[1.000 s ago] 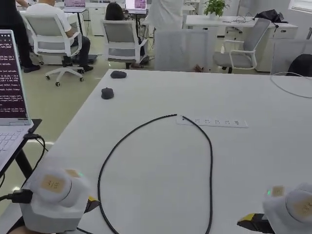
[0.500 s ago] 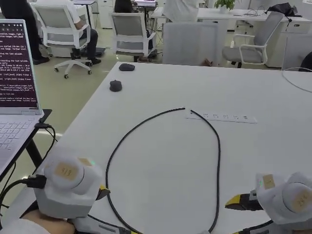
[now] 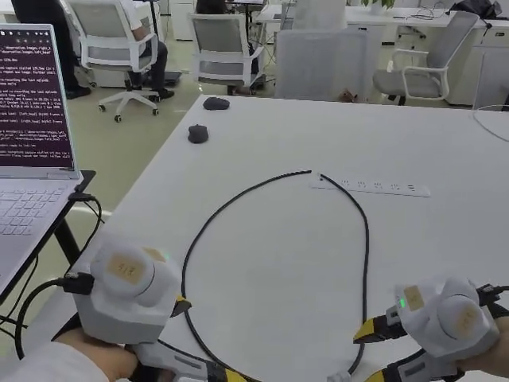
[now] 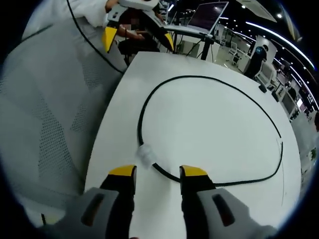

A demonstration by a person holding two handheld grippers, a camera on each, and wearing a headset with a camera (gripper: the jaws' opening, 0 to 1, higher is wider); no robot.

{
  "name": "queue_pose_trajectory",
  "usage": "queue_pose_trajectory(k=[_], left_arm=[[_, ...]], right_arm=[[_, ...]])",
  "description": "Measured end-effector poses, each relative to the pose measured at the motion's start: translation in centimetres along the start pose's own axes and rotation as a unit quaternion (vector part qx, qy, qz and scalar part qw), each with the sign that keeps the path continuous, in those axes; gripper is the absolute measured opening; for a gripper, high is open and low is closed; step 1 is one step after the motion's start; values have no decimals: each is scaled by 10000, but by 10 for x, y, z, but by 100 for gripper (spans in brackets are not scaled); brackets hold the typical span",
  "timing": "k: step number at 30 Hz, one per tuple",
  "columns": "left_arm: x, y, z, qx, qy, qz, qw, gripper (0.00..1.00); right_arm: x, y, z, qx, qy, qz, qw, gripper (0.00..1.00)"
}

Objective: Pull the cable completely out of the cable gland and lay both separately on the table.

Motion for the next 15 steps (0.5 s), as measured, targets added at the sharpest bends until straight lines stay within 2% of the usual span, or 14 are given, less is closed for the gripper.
queue_pose_trajectory(k=[5,7,9,11,12,15], left_arm=[[5,-3,1,-144,-178,182,9996,95],[5,-4,1,-160,-186,187,9995,94],[5,-4,0,-153,-168,165,9996,94],[5,-4,0,-167,-157,152,9996,93],[5,-5,0,-173,-153,149,9996,93],[6,-5,-1,-185,-144,123,9996,93]], right_arm=[[-1,2,-15,120,-66,-15,9999,34],[1,4,-18,127,-117,55,9998,29],[-1,3,-22,95,-48,149,9998,24],[-2,4,-24,118,0,158,9998,22],[0,5,-24,173,-84,124,9997,19],[1,4,-24,149,-92,78,9998,17]])
Point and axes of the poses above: the centre of the closed fingertips' face, and the gripper's own axes: z roughly backward along the fingers, y roughly to its left, x roughly out of its top, the point moved 2 cm from there along z, roughly backward along the fingers, and after that the axes turned 9 degrees about y, right-handed, at the moved point
